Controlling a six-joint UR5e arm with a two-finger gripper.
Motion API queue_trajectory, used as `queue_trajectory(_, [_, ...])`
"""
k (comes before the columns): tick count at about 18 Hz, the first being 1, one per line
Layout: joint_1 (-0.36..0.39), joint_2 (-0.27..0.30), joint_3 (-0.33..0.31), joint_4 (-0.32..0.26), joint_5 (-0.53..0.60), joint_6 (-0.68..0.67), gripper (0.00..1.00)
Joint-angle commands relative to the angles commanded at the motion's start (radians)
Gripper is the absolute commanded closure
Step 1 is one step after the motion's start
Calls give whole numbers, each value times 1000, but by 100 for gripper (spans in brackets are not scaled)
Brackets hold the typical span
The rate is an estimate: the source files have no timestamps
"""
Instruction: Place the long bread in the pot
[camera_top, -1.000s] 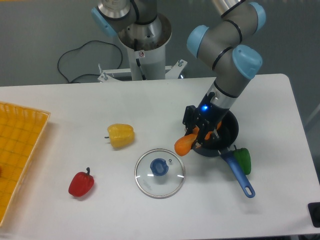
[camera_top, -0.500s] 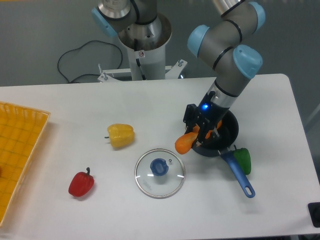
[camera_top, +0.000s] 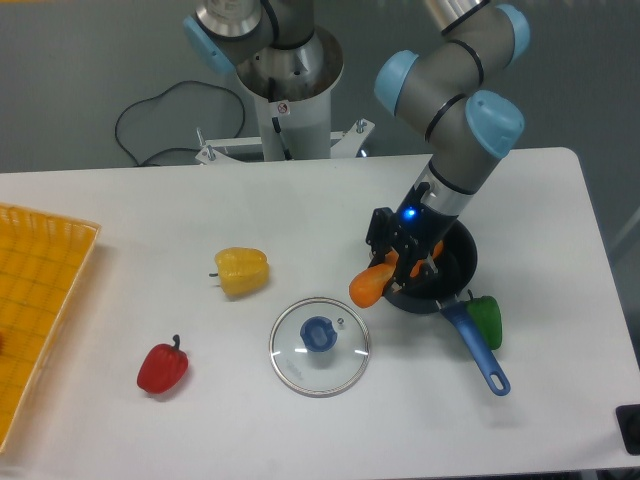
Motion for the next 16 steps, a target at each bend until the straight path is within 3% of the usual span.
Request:
queue_trajectory(10, [14,0,-15,-2,2,43,52])
queue_trajectory(16, [14,0,-5,-3,6,42,35])
